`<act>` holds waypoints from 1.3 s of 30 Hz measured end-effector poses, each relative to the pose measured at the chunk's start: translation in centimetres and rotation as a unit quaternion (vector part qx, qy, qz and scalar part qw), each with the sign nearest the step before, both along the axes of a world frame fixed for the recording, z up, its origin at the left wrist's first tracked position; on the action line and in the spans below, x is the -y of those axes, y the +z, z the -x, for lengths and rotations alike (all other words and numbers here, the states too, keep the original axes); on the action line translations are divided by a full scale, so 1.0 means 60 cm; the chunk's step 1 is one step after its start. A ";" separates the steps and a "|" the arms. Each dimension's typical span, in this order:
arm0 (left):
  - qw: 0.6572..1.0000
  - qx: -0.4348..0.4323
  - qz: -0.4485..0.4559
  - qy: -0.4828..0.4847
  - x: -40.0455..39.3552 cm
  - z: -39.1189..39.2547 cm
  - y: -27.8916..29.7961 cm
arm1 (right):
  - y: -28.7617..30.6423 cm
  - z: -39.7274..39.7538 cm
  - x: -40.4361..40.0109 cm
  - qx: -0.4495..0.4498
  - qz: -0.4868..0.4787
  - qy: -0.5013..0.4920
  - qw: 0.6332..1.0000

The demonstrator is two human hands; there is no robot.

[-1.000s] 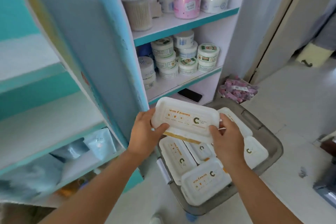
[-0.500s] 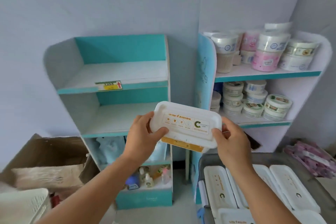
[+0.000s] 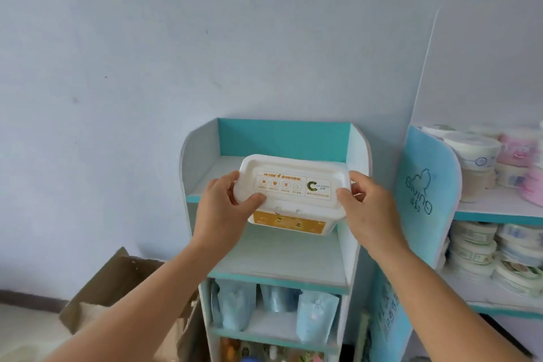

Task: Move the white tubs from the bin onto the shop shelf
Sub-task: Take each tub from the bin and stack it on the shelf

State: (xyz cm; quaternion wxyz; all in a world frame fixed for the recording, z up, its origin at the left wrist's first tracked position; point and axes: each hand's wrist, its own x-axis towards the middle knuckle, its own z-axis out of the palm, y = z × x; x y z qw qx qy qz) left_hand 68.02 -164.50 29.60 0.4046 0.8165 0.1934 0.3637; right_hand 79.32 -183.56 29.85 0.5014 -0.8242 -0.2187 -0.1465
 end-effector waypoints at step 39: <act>0.901 -0.180 -0.394 -0.021 -0.274 -0.222 0.043 | 0.038 -0.204 -0.301 0.191 0.252 0.112 0.942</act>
